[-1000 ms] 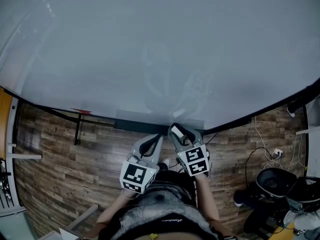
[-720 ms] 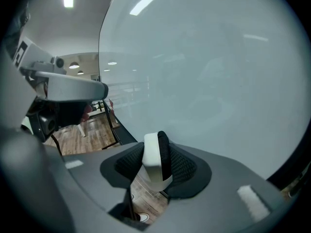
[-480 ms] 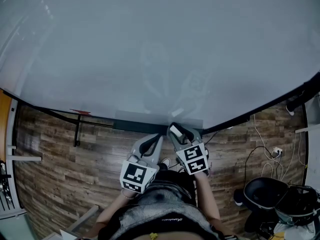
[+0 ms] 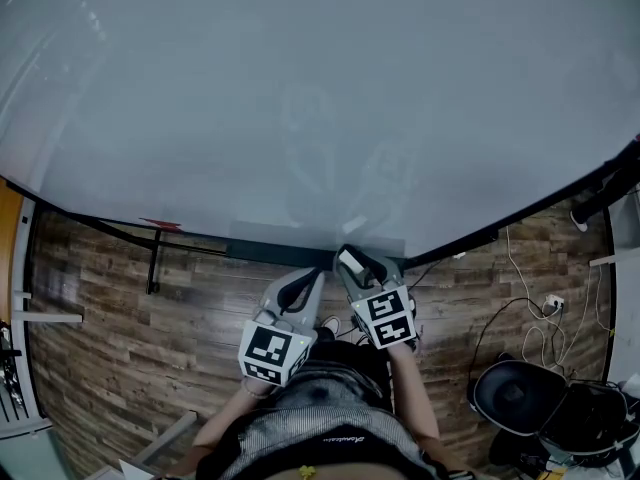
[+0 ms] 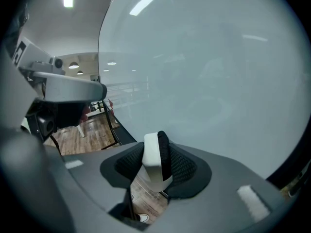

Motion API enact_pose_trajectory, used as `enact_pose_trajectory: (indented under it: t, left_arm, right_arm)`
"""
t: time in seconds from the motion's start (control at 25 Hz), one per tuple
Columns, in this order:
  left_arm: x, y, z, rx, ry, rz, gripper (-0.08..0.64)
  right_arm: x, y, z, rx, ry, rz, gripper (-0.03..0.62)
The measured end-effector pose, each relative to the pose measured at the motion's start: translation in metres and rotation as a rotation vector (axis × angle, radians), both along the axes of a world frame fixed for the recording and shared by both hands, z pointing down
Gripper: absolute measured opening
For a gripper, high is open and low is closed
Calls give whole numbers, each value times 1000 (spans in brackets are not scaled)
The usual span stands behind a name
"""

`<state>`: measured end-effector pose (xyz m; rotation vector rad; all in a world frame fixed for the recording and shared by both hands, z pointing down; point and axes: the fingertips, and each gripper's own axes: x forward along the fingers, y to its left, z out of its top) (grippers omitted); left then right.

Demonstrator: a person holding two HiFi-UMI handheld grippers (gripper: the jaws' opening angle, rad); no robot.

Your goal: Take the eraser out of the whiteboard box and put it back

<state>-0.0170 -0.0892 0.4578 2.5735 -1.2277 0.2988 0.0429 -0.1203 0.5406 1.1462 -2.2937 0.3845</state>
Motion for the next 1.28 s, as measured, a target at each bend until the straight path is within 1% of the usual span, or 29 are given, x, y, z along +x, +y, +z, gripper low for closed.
enact_pose_trajectory:
  t: [0.4, 0.64, 0.76, 0.92, 0.96, 1.0, 1.16, 1.28]
  left_arm:
    - [4, 1, -3, -9, 17, 1, 0]
    - [5, 2, -3, -9, 26, 2, 0]
    - [4, 2, -3, -10, 33, -4, 0]
    - [3, 3, -2, -15, 34, -6, 0]
    - [3, 3, -2, -14, 33, -5, 0]
    - [2, 3, -2, -12, 32, -4, 0]
    - [3, 6, -1, -13, 32, 3, 0]
    - [4, 9, -1, -11, 28, 9, 0]
  right_arm:
    - [2, -2, 1, 17, -3, 17, 163]
    - [3, 0, 4, 10, 2, 18, 163]
    - [1, 0, 0, 17, -21, 21, 166]
    - [0, 5, -4, 16, -91, 20, 189]
    - [0, 8, -5, 12, -104, 16, 208]
    - [0, 10, -5, 8, -111, 13, 210]
    - [3, 20, -7, -1, -101, 6, 232]
    - [5, 28, -11, 0, -101, 18, 232]
